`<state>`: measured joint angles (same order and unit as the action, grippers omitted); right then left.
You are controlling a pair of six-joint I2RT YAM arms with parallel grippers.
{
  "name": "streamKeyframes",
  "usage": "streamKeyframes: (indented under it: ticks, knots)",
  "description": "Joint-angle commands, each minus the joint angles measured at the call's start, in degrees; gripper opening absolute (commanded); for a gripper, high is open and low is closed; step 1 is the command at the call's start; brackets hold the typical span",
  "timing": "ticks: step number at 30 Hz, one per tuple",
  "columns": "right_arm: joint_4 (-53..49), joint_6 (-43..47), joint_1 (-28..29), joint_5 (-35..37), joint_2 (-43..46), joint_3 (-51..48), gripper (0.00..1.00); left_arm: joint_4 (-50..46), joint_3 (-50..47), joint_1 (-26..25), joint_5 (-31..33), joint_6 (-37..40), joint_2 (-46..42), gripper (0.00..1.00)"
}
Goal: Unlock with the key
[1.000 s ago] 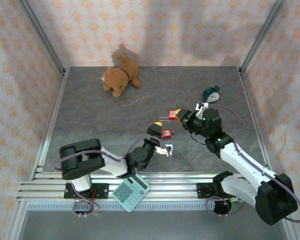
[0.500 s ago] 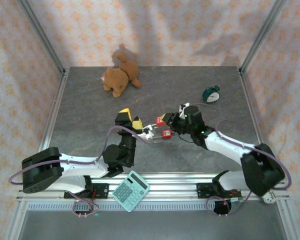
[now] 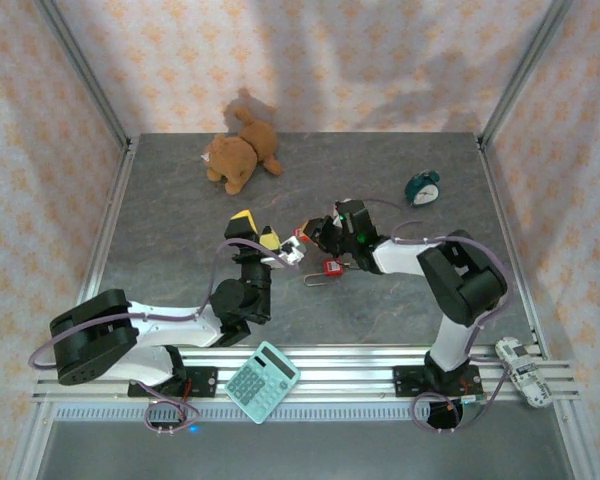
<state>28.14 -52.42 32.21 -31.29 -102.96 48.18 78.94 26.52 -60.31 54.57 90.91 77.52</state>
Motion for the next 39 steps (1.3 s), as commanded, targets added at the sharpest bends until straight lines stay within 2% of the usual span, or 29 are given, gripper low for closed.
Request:
streamKeyframes:
  ticks: [1, 9, 16, 19, 22, 24, 29, 33, 39]
  knots:
    - [4.73, 0.00, -0.38, 0.00, -1.92, 1.50, 0.17, 1.86, 1.60, 0.55, 1.15, -2.06, 0.98, 0.93]
    - [10.41, -3.41, -2.98, -1.57, -6.06, 0.25, 0.16, 1.86, 1.77, 0.37, 2.47, -1.29, 3.46, 0.93]
    - [9.35, -2.13, -3.36, -2.37, -6.87, 0.04, 0.19, 1.84, 2.48, 0.37, 2.38, -2.28, 4.50, 0.94]
    - [8.76, -1.95, -3.70, -2.61, -7.05, 0.07, 0.25, 1.91, 2.57, 0.37, 2.55, -2.49, 4.84, 0.94]
    - [6.89, -1.34, -4.12, -2.40, -6.72, 0.12, 0.38, 1.89, 2.73, 0.34, 2.74, -2.41, 4.93, 0.94]
    - [4.56, -0.75, -4.42, -0.55, -5.86, -0.44, 0.47, 1.85, 2.77, 0.28, 2.82, -2.62, 4.71, 0.94]
    - [-4.21, 3.21, -5.37, 3.01, -2.23, 0.11, 0.56, 1.87, 2.66, 0.02, 2.91, -8.50, 2.68, 0.95]
    - [-16.76, 7.45, -6.39, 9.04, 2.64, 1.26, 0.62, 1.91, 2.57, -0.06, 3.22, -12.69, 2.63, 0.98]
    - [-28.28, 13.17, -8.03, 15.61, 13.30, 1.01, 0.66, 1.84, 3.32, 0.35, 4.22, -18.48, 2.84, 1.00]
